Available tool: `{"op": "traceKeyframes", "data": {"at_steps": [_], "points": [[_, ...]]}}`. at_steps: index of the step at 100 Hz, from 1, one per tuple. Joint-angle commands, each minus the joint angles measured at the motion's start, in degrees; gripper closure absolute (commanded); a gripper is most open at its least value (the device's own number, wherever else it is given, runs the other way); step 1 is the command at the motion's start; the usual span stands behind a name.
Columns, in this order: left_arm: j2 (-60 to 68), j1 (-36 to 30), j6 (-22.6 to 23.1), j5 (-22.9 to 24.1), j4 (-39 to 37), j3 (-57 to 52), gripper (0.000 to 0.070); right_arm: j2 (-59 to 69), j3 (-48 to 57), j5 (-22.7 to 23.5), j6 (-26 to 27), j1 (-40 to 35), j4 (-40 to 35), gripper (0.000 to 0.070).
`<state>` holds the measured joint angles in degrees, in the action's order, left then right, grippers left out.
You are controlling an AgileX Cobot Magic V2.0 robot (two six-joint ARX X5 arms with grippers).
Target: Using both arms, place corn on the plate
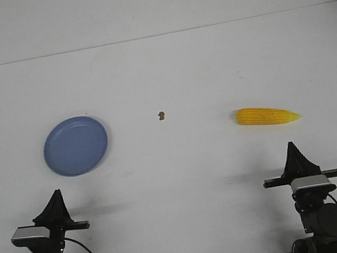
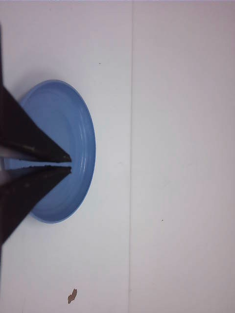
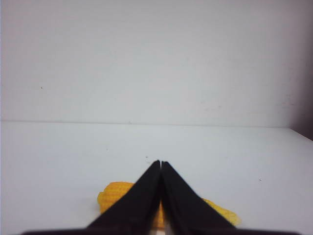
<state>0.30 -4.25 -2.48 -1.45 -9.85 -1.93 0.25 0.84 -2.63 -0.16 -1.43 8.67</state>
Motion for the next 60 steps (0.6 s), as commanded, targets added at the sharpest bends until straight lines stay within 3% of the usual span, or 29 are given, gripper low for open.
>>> {"op": "traceKeyframes", "data": {"at_steps": [1, 60], "points": [[-0.04, 0.0, -0.13, 0.0, -0.55, 1.09, 0.0688, -0.17, -0.11, 0.02, 0.39, 0.04, 0.74, 0.0693], [-0.04, 0.0, -0.11, 0.0, -0.92, 0.96, 0.0688, -0.17, -0.11, 0.02, 0.39, 0.04, 0.74, 0.0693]]}}
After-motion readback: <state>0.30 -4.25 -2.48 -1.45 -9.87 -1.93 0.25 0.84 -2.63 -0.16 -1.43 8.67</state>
